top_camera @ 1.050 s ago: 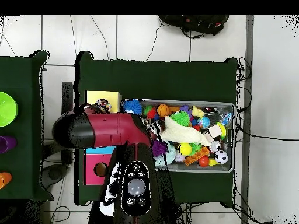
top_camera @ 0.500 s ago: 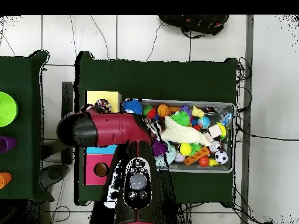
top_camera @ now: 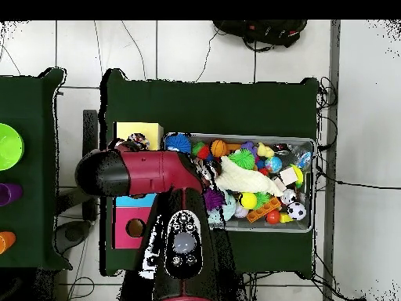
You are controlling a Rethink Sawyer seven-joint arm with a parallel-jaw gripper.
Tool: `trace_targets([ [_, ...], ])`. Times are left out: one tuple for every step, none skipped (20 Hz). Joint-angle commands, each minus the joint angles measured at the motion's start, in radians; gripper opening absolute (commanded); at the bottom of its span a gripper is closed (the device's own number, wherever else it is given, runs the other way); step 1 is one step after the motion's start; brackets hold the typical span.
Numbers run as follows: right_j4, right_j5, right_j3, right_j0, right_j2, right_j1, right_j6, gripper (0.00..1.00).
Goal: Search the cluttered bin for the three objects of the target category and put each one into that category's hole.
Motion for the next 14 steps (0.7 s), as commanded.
trace_targets([
  [-0.046, 0.010, -0.025, -0.009, 0.015, 0.046, 0.047, 0.00],
  [-0.046, 0.004, -0.022, -0.006, 0.014, 0.047, 0.051, 0.00],
  [-0.047, -0.002, -0.020, -0.002, 0.012, 0.049, 0.055, 0.00],
  [-0.046, -0.007, -0.023, 0.000, 0.011, 0.054, 0.059, 0.00],
  [-0.045, -0.019, -0.024, 0.000, 0.014, 0.062, 0.062, 0.00],
  [-0.045, -0.037, -0.031, 0.001, 0.015, 0.078, 0.068, 0.00],
  [-0.044, -0.056, -0.039, 0.003, 0.017, 0.095, 0.073, 0.00],
  [-0.045, -0.072, -0.060, 0.014, 0.007, 0.115, 0.086, 0.00],
  [-0.044, -0.088, -0.079, 0.021, 0.001, 0.137, 0.096, 0.00],
  [-0.043, -0.100, -0.097, 0.029, -0.009, 0.155, 0.105, 0.00],
  [-0.042, -0.111, -0.115, 0.038, -0.018, 0.173, 0.115, 0.00],
  [-0.040, -0.121, -0.131, 0.046, -0.027, 0.190, 0.122, 0.00],
  [-0.037, -0.132, -0.138, 0.048, -0.030, 0.203, 0.124, 0.00],
  [-0.036, -0.140, -0.145, 0.052, -0.036, 0.211, 0.125, 0.00],
])
